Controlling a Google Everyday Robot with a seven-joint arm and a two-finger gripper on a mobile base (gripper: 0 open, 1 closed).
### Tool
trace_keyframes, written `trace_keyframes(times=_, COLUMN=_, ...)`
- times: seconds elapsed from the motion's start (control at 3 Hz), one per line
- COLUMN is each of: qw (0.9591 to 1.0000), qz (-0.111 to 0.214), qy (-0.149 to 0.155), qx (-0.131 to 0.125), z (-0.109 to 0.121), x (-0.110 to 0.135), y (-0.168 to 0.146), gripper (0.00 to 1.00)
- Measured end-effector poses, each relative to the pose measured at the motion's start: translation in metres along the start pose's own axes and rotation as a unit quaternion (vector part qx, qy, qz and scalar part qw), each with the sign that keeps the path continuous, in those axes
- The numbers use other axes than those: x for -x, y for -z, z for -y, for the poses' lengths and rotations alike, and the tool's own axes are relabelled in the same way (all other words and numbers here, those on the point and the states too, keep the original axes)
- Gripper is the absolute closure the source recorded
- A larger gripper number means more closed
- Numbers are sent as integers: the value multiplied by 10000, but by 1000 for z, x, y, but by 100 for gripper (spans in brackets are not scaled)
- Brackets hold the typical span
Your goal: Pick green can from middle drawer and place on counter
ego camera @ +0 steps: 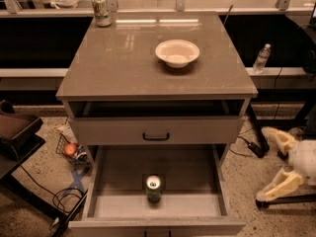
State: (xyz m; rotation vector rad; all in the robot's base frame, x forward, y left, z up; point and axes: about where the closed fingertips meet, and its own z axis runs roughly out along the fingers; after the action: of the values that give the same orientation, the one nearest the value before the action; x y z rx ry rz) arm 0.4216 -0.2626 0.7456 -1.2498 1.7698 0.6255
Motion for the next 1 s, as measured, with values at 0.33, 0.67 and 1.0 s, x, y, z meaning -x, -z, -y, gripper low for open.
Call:
trace_keyframes(times=0.33, qw=9995, qz=166, qy=-255, qx=18, z=9, x=-62, y=-34, gripper=0)
trace_keyframes(times=0.67, qw=9986, qz=291, qy=-447, qx=-47, z=17, x=-113, y=-77, gripper=0)
trace_keyframes(times=1.0, qw=9986, qz=292, qy=-447, qx=-46, z=17, x=-113, y=-77, gripper=0)
